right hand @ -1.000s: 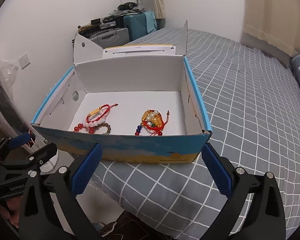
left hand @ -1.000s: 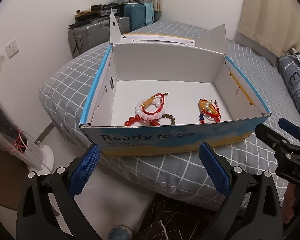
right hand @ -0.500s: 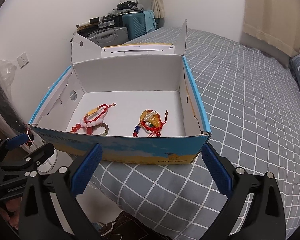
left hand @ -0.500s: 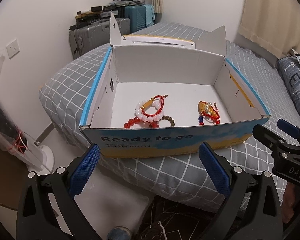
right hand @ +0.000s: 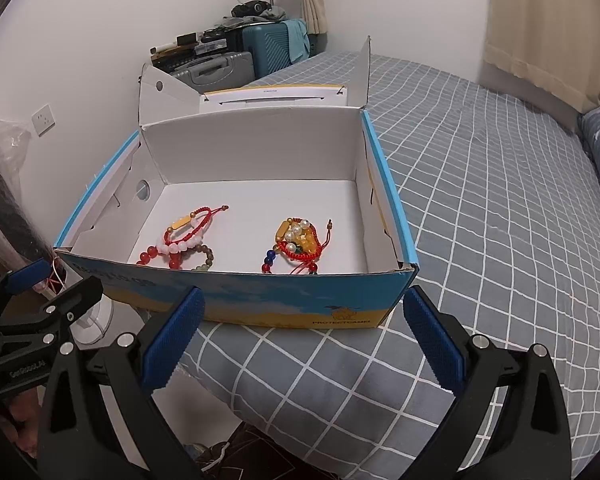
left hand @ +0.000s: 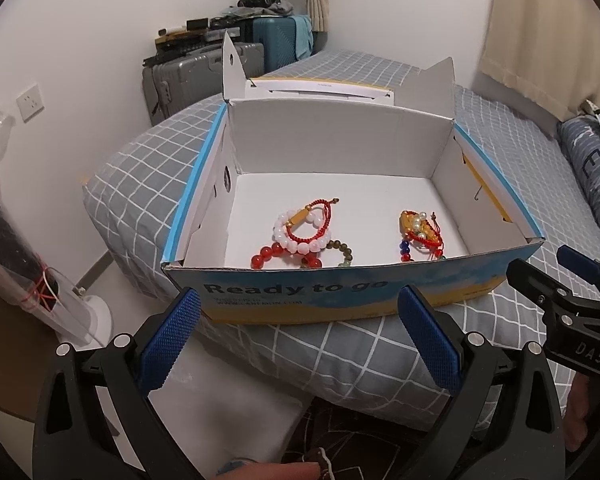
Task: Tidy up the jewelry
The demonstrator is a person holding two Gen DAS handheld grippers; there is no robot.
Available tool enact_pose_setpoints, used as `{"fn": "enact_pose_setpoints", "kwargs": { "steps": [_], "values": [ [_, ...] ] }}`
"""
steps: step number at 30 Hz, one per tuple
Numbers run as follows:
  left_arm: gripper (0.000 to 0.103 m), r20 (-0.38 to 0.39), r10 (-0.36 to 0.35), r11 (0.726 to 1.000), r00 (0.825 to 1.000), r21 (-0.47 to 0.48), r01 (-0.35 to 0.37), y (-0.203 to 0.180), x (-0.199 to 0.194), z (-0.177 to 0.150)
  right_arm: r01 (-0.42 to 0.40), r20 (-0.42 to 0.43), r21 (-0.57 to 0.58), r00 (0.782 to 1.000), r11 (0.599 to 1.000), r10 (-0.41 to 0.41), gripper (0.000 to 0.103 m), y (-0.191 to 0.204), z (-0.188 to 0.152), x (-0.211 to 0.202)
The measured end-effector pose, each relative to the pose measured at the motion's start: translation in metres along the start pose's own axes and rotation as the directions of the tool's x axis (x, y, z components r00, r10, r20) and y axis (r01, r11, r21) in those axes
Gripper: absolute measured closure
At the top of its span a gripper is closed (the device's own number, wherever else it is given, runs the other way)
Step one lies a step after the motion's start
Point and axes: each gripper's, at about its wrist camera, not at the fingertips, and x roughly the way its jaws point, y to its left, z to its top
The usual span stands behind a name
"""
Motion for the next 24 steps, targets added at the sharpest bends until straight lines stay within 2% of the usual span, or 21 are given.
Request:
{"fn": "enact_pose_setpoints", "kwargs": {
  "steps": [24],
  "values": [
    [0.006, 0.011, -0.003, 1.000, 1.000, 0.010, 0.003, -0.0044, -0.0026, -0.0020, 0.003, -0.004, -0.002, 1.000, 1.000, -0.003, 0.008, 0.0006, -0.0023, 0.0014]
  ]
}}
